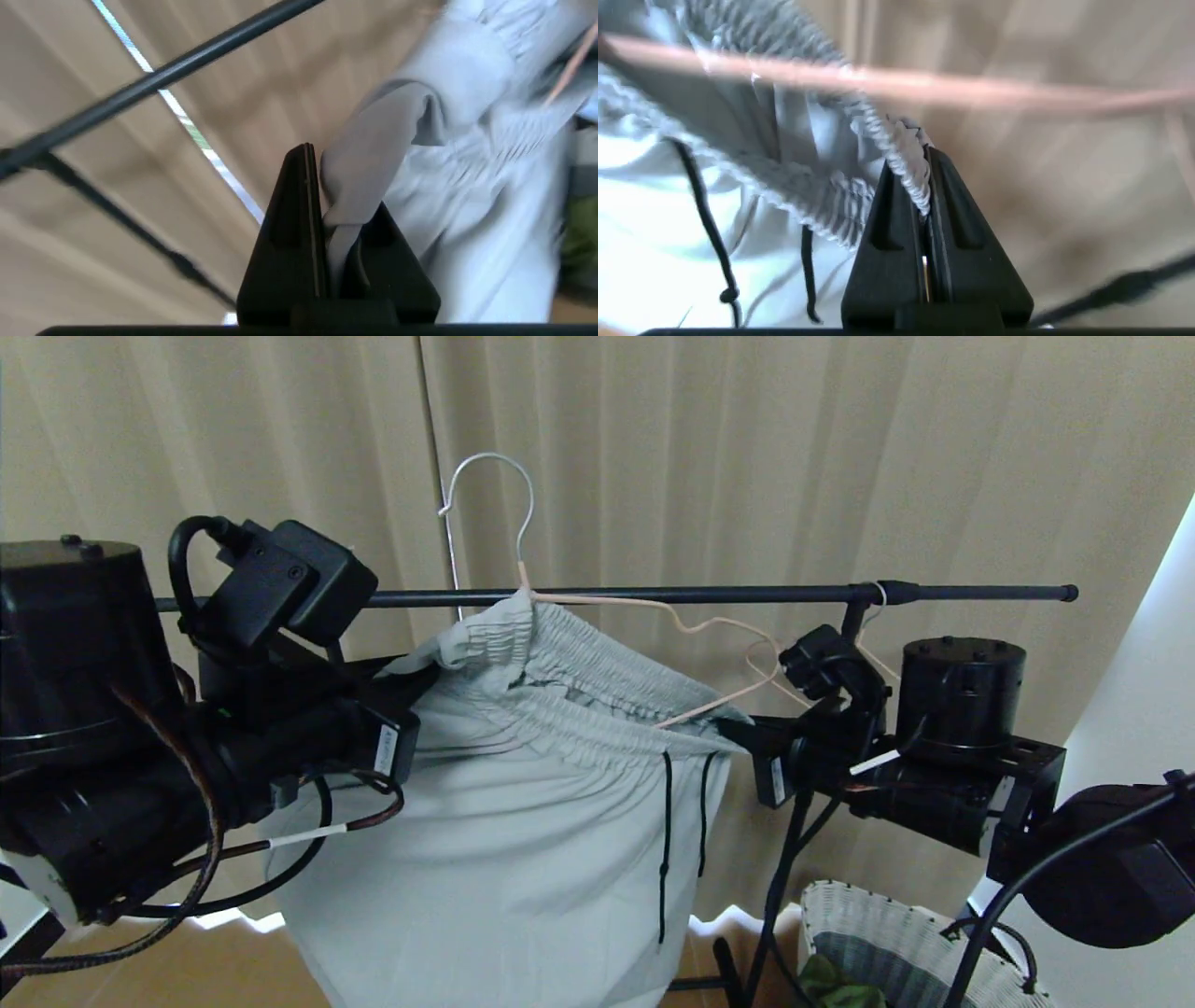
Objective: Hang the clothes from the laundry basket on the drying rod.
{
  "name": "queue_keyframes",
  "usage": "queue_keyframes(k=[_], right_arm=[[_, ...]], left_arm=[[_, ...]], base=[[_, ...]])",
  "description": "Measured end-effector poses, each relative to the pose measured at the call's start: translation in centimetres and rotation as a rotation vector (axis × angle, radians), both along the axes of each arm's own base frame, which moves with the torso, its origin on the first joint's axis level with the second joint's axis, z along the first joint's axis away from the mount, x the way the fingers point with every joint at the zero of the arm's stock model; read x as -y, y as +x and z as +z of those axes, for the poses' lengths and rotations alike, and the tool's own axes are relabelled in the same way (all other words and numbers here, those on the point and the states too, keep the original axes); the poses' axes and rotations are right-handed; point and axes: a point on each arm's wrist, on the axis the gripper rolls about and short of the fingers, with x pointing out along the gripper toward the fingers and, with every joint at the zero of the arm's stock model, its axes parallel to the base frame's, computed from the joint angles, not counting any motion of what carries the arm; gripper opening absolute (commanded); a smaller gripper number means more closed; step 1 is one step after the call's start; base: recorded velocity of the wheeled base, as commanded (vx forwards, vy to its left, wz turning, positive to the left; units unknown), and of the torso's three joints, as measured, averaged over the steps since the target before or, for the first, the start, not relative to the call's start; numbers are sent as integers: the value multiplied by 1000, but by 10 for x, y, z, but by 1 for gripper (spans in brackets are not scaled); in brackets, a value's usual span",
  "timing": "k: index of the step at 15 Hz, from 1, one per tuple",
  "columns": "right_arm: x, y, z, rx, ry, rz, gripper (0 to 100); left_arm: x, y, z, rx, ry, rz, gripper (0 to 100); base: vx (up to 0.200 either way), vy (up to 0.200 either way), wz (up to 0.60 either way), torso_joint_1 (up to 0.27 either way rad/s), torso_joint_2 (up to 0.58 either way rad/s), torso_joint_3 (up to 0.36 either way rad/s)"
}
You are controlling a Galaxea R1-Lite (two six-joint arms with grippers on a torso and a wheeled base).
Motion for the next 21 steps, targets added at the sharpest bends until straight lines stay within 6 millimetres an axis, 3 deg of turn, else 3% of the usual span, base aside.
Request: queue_keyframes(k=[6,14,16,21], right_arm=[[23,12,1,5,2,-78,0],[18,10,5,11,3,-61,0],[11,3,4,7,1,-33,0],[-14,-36,0,-11,-23,107,0]], left_arm=[[-24,-3,-26,20,177,52,0],[-36,-4,-47,-16,329,69,0],[-37,-2,-49,-26,338,84,0],[-34,12,-45,20,226,283,0]], base=[[0,0,0,0,0,0],[0,0,0,0,0,0],[0,0,0,0,0,0],[0,0,0,0,0,0]])
